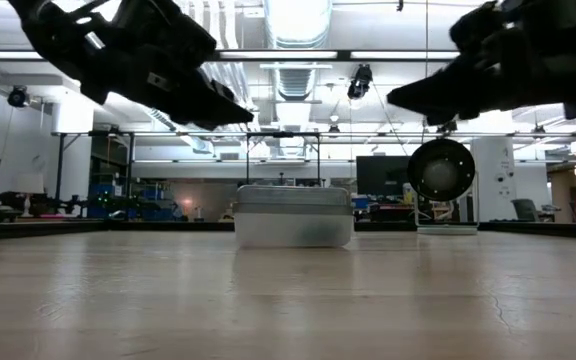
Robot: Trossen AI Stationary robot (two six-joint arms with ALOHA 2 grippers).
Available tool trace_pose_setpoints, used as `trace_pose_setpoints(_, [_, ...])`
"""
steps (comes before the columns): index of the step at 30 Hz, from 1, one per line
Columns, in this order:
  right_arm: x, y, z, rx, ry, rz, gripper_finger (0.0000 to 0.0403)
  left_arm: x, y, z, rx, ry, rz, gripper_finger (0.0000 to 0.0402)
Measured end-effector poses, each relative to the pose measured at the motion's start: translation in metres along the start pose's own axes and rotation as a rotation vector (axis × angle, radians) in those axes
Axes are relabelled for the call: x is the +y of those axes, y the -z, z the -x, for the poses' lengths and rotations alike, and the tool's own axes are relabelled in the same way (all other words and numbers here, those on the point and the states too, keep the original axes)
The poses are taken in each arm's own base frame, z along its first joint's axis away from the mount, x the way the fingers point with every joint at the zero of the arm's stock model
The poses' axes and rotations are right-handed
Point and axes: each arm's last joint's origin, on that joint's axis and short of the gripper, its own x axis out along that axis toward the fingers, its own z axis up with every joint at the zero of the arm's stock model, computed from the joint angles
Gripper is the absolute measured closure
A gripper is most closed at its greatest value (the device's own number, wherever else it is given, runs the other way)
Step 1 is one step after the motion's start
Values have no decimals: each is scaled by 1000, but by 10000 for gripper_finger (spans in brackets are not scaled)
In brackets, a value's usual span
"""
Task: Pick & place school supplies into a supply box
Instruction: Return to Home Position
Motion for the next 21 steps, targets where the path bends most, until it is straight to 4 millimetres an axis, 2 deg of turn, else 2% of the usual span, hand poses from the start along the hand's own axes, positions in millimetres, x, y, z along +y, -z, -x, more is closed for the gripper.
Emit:
trace_pose_setpoints(9, [-3, -2, 29, -107, 9, -31, 335, -6, -8, 38, -114, -39, -30, 402])
trace_pose_setpoints(21, [-6, -1, 57, -213, 21, -61, 335, -10, 11, 97, -249, -165, 1, 402])
